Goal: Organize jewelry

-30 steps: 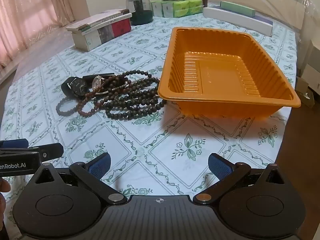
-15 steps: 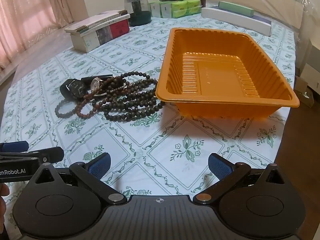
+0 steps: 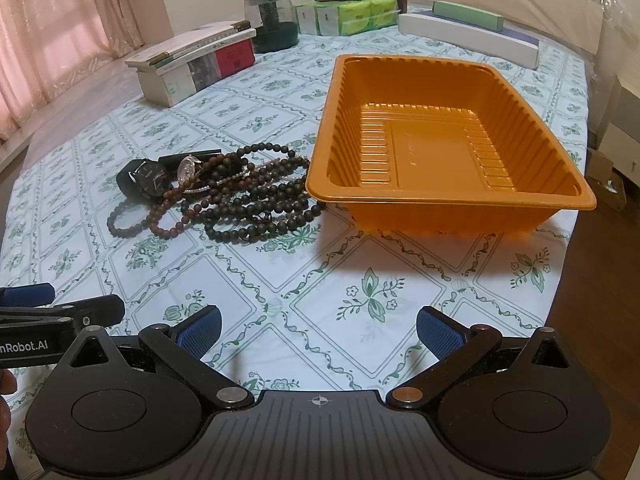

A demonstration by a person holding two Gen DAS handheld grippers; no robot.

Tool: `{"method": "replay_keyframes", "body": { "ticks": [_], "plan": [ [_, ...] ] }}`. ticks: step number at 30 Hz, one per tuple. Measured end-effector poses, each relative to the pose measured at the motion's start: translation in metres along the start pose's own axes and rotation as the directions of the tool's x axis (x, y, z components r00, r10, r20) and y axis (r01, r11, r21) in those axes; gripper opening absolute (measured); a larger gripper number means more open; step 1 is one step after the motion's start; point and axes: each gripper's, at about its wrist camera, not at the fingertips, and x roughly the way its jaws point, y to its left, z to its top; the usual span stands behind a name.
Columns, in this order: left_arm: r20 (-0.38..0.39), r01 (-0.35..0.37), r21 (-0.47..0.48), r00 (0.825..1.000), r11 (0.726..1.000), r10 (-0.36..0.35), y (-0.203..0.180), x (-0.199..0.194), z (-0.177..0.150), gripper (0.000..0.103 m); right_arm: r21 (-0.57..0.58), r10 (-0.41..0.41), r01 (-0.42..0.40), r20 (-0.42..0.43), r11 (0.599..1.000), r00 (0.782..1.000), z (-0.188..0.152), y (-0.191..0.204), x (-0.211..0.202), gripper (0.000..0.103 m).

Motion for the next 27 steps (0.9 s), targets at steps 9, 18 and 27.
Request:
{"method": "replay_keyframes", "body": {
  "ticks": [9, 18, 27],
  "plan": [
    [0.002, 0.000, 0.001, 1.000, 1.000, 0.000, -0.0009, 0.0002, -0.0013, 0.102, 0.001, 0.001, -0.001, -0.001, 1.000, 1.000, -0.0001, -0.0004, 0.0003, 0.103],
    [0.000, 0.005, -0.001, 1.000, 1.000, -0.005, -0.0014, 0.0007, -0.0031, 0.102, 0.003, 0.002, -0.002, -0.004, 1.000, 1.000, -0.0007, -0.0010, 0.0004, 0.103],
    [0.000, 0.007, -0.001, 1.000, 1.000, -0.007, -0.0018, 0.0007, -0.0034, 0.102, 0.007, 0.001, -0.001, -0.003, 1.000, 1.000, -0.0008, -0.0008, 0.0005, 0.103]
  ]
}}
